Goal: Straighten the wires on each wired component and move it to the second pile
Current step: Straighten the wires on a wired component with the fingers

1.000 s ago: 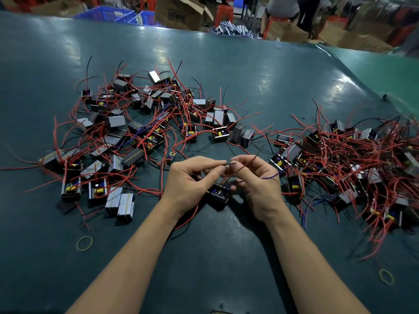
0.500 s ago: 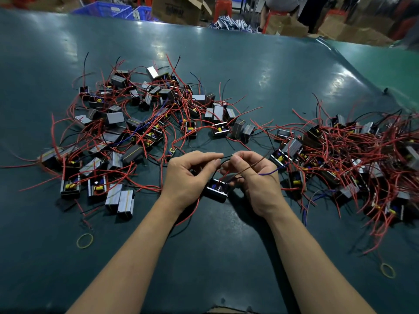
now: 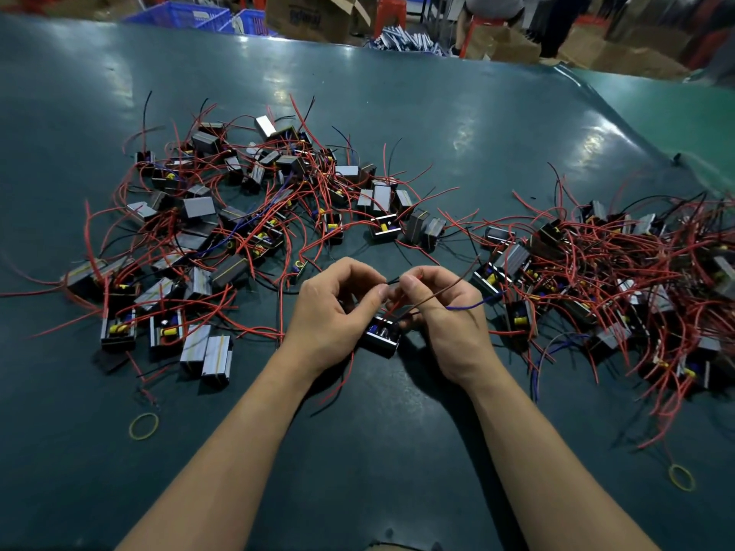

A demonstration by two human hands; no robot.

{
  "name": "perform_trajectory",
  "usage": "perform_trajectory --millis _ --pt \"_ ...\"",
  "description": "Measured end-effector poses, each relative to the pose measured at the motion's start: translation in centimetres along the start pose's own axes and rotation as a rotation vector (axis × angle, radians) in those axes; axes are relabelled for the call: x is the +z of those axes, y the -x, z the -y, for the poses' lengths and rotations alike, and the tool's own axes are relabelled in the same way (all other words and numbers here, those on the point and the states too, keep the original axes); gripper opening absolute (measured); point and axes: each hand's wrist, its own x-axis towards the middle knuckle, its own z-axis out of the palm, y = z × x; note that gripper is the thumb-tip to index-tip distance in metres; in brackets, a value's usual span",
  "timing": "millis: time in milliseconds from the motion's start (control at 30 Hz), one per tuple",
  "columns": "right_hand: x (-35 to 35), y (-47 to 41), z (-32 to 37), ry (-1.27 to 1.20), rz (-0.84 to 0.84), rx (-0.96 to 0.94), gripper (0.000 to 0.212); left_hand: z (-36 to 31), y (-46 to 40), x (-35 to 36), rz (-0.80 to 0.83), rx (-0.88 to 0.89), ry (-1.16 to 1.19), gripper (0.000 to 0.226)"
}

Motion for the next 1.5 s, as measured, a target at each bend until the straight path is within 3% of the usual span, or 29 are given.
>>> perform_trajectory --millis 533,833,1033,1233,1500 --pt "0.2 0.0 -0.4 0.064 -0.025 -0.023 0.002 0.2 0.0 0.0 -0.020 -0.046 0.066 0.010" --pt "0.6 0.6 -0.9 0.361 -0.125 -0.330 0.006 -0.2 -0.1 -0.1 0.012 -0.055 0.059 0.013" --pt "0.7 0.6 -0.9 0.309 -0.106 -0.295 0.009 0.0 -0.2 -0.2 0.008 0.057 -0.009 0.010" --pt "0.8 0.6 -0.6 0.151 -0.033 -0.191 0.003 0.3 -0.2 -0.2 -0.026 -0.014 0.056 0.008" --pt "0.8 0.7 -0.7 0.176 -0.042 -0.218 0.012 -0.1 -0.3 -0.3 0.032 -0.053 0.178 0.017"
